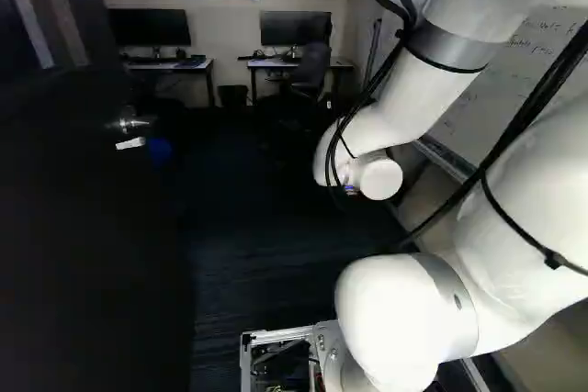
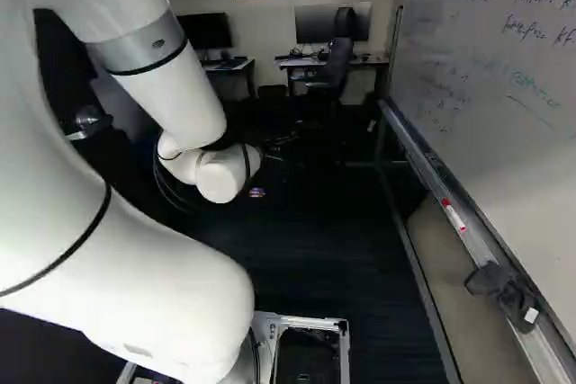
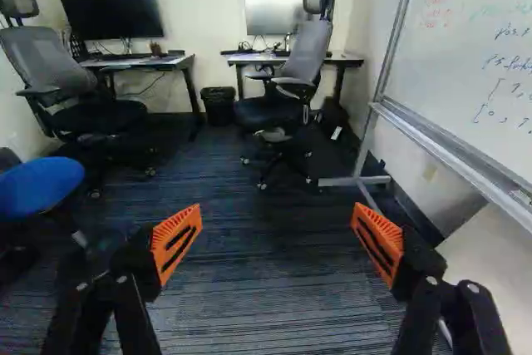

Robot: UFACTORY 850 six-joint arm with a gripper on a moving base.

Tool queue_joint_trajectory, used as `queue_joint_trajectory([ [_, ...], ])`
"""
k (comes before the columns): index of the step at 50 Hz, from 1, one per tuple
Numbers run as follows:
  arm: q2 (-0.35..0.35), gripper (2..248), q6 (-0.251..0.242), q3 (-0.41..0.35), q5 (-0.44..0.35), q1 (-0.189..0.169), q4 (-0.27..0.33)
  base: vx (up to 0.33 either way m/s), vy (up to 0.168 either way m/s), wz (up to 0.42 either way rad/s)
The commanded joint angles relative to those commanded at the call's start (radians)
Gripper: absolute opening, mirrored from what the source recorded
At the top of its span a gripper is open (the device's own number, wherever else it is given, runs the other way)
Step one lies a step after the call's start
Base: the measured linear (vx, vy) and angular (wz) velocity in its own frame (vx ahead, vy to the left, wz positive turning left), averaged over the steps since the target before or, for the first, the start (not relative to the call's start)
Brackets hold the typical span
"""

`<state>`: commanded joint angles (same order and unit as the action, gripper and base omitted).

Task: Open the door and move inside

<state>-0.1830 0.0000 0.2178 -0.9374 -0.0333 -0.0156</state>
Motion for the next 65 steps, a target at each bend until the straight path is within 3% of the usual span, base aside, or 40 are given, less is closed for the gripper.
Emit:
queue_joint_trajectory([
  [65, 0.000, 247, 0.000, 0.000, 0.000, 0.000, 0.000, 0.218, 0.001, -0.019],
])
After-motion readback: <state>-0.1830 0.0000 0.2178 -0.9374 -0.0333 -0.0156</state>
